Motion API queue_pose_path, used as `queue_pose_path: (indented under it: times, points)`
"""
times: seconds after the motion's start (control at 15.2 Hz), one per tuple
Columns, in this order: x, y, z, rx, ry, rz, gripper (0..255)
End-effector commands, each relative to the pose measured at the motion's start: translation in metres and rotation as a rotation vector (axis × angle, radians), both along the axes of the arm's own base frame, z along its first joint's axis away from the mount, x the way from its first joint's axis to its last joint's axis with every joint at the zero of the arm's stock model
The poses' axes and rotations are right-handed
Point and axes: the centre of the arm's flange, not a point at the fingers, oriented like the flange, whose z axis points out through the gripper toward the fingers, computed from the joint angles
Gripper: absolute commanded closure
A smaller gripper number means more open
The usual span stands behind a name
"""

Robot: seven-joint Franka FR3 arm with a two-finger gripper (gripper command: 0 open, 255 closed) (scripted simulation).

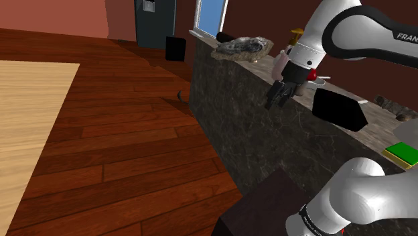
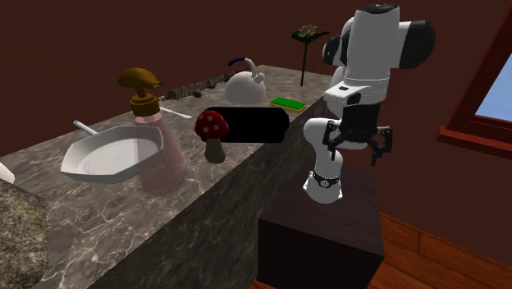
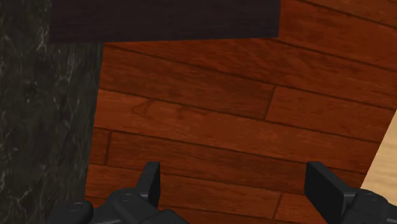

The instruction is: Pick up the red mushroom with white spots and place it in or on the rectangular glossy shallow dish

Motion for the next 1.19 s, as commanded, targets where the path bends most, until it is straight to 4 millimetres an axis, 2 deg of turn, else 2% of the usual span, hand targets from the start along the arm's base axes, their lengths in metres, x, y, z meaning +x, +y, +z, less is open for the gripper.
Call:
queue_pose_path:
  times: [0.0,0.59,1.12]
  points:
    - [0.0,0.0,0.0,0.0,0.0,0.0,0]
    - [0.026,-0.081,-0.014,-0.09,-0.171,-0.373,0]
    - [0.024,-0.158,-0.019,-0.169,-0.323,-0.705,0]
